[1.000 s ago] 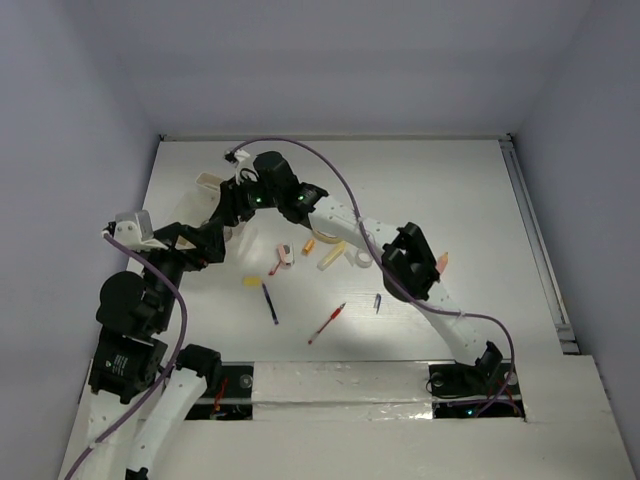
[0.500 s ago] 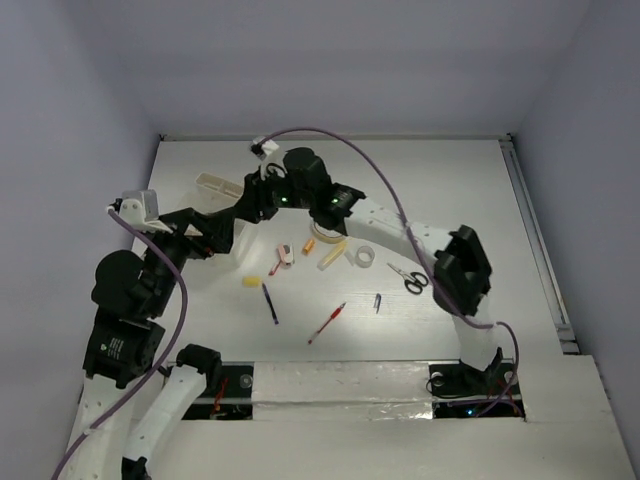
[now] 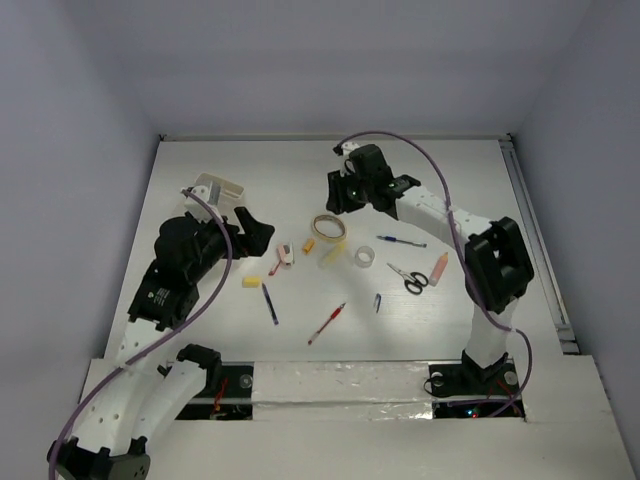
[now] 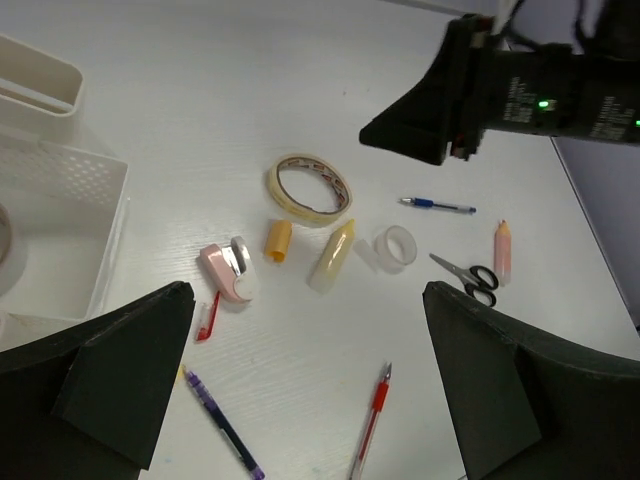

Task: Sort the stationery into containers
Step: Pick up the stationery from the center of the board.

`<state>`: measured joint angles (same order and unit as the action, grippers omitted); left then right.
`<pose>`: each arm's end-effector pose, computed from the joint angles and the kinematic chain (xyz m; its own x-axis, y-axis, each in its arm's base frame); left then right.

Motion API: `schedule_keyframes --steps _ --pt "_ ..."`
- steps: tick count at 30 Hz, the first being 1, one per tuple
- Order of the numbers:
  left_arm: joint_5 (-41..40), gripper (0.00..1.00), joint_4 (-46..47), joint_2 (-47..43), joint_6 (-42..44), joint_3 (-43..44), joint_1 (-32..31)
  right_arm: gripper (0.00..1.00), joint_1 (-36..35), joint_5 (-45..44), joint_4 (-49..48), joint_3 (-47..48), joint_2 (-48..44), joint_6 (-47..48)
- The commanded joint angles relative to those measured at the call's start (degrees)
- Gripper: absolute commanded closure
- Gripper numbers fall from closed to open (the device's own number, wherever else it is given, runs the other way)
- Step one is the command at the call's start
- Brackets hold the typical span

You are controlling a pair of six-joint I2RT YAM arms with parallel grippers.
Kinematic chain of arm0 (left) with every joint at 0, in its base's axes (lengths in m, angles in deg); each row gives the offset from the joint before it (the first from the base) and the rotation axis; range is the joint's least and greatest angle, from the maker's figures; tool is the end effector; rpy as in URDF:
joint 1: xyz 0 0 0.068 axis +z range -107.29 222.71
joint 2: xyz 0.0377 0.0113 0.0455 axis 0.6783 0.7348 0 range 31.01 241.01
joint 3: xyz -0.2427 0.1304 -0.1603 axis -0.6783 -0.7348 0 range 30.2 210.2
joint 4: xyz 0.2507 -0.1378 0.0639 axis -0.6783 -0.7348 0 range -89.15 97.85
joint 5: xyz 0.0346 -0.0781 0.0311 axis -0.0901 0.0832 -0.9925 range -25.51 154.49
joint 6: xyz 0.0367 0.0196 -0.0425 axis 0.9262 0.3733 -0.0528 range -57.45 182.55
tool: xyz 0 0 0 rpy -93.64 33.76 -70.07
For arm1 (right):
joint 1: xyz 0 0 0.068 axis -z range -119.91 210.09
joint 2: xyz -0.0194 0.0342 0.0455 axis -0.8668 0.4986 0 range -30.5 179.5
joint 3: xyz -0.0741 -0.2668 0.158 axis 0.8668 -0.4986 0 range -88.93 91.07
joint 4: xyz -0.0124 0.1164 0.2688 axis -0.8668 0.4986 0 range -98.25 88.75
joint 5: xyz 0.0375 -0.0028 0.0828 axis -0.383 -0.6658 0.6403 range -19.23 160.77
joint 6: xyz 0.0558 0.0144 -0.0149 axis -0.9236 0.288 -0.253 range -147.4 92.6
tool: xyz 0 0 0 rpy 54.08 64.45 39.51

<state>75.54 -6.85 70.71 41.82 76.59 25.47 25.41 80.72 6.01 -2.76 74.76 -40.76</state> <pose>0.1559 -0.0572 0.3881 -0.2916 -0.2733 -0.9167 0.3944 0.8387 -0.3755 0.3926 0.2807 0.3151 -0.5967 -0.1361 -0.7908 -0.5563 0.7804 0.2854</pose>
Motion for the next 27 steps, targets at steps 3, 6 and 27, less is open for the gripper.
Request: schedule_keyframes --steps 3,6,27 --pt "3.4 0.01 1.0 -0.9 3.2 -0.9 0.2 0.54 1.7 -2.4 11.4 5.0 7.1 6.9" --pt "3.2 0.01 1.2 -3.4 3.9 -1.6 0.2 0.54 3.1 -2.3 13.3 6.7 9.8 7.7" --pt "7.6 0.01 8.5 -6.7 4.1 -9.5 0.2 1.0 3.1 -11.2 7.9 13.0 18.1 1.2"
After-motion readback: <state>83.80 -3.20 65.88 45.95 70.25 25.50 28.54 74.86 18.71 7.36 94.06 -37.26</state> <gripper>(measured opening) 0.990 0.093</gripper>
